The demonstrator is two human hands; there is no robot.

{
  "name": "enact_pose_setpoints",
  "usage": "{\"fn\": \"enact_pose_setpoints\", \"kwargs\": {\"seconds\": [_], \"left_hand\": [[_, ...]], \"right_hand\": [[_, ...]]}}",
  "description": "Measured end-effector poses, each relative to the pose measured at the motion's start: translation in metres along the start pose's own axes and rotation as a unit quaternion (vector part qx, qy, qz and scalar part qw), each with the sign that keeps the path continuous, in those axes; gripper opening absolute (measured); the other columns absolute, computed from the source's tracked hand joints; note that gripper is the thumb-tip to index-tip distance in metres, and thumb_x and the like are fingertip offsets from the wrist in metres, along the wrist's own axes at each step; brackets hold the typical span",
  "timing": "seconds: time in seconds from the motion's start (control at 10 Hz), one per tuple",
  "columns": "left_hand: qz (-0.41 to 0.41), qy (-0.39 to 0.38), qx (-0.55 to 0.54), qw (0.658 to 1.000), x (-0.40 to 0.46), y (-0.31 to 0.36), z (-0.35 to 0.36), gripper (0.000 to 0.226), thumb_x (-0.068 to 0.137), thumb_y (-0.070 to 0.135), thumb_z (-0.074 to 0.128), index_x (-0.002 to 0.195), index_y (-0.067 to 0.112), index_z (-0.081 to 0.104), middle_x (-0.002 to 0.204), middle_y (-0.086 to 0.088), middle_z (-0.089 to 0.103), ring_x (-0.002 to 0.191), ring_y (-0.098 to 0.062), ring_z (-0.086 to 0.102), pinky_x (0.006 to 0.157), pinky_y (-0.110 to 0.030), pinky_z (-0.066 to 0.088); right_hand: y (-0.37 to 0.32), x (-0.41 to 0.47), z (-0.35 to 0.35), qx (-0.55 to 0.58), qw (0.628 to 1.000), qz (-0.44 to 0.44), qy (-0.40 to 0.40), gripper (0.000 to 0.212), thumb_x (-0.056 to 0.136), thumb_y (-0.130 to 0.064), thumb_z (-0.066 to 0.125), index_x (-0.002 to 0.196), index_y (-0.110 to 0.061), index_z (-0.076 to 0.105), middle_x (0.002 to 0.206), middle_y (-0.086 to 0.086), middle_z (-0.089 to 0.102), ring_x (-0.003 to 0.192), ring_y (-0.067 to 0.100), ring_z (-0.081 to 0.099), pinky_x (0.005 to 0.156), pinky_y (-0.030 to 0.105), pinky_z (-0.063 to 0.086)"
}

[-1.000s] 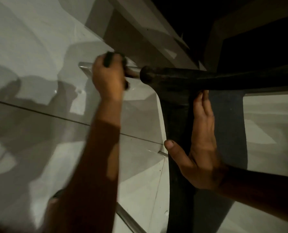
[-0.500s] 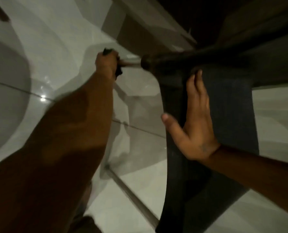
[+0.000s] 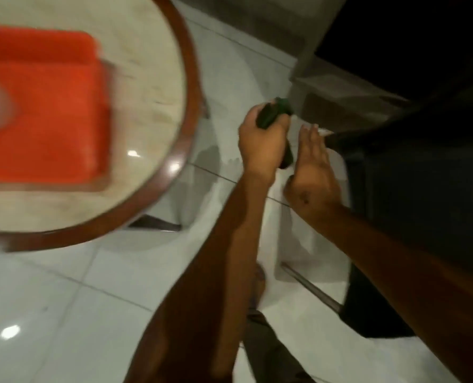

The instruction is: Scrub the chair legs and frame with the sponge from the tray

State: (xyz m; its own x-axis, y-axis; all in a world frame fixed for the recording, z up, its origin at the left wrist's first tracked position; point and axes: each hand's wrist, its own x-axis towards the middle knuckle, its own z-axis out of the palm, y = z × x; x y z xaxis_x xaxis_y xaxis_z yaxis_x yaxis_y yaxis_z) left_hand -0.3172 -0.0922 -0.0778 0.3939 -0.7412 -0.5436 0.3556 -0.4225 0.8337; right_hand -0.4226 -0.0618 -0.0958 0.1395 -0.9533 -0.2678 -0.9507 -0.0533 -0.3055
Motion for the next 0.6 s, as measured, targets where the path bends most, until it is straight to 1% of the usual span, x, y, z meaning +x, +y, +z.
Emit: {"fn": "enact_pose_setpoints", "kwargs": {"seconds": [0.1,0.2,0.3,0.4,0.5,0.6], "left_hand": [[0.192,0.021,0.129,0.973,-0.036,0.053,-0.078,0.038,0.080,0.018,0.074,0.118,0.026,0.071,0.120,0.012,0.068,0.115,-0.012,0.067,0.105,-0.020,0.054],[0.256,0.060,0.300,0.917,-0.047,0.081,-0.160,0.046,0.080,0.018,0.078,0.125,0.014,0.071,0.143,-0.001,0.058,0.139,-0.016,0.051,0.115,-0.020,0.042],[0.240,0.104,0.377,0.888,-0.037,0.093,-0.236,0.053,0.077,0.014,0.073,0.129,0.015,0.070,0.157,-0.015,0.048,0.148,-0.030,0.045,0.120,-0.040,0.041],[0.225,0.113,0.453,0.855,-0.015,0.097,-0.257,0.056,0.077,0.022,0.069,0.133,0.019,0.068,0.162,-0.014,0.043,0.146,-0.036,0.044,0.110,-0.034,0.040],[0.162,0.091,0.537,0.823,0.018,0.100,-0.283,0.067,0.085,0.026,0.070,0.149,0.018,0.054,0.168,-0.021,0.030,0.150,-0.045,0.032,0.118,-0.046,0.035],[0.090,0.030,0.621,0.778,0.029,0.098,-0.289,0.075,0.095,0.030,0.064,0.162,0.011,0.034,0.161,-0.029,0.034,0.150,-0.051,0.029,0.127,-0.052,0.024]], "right_hand": [[-0.073,0.003,-0.002,-0.003,0.996,-0.089,0.018,0.102,0.089,0.003,0.067,0.167,-0.016,0.004,0.178,0.012,0.002,0.165,0.029,0.005,0.124,0.033,-0.001],[-0.131,0.006,0.001,-0.027,0.982,-0.189,-0.008,0.096,0.090,0.002,0.062,0.167,-0.010,0.006,0.177,0.017,0.004,0.164,0.033,0.005,0.131,0.039,0.003],[-0.183,0.012,0.015,-0.060,0.962,-0.265,-0.009,0.087,0.094,-0.008,0.061,0.165,-0.005,0.011,0.174,0.024,0.009,0.163,0.040,0.010,0.133,0.045,0.009],[-0.186,0.025,0.019,-0.110,0.957,-0.269,-0.024,0.085,0.095,-0.012,0.061,0.164,-0.003,0.013,0.173,0.027,0.011,0.162,0.043,0.011,0.133,0.048,0.009],[-0.198,0.030,0.022,-0.155,0.944,-0.291,-0.032,0.082,0.098,-0.015,0.060,0.164,-0.004,0.013,0.173,0.027,0.011,0.162,0.043,0.011,0.132,0.050,0.009],[-0.204,0.029,0.002,-0.185,0.936,-0.297,-0.033,0.083,0.098,-0.018,0.062,0.164,-0.006,0.014,0.173,0.026,0.013,0.161,0.043,0.013,0.131,0.051,0.010]]}}
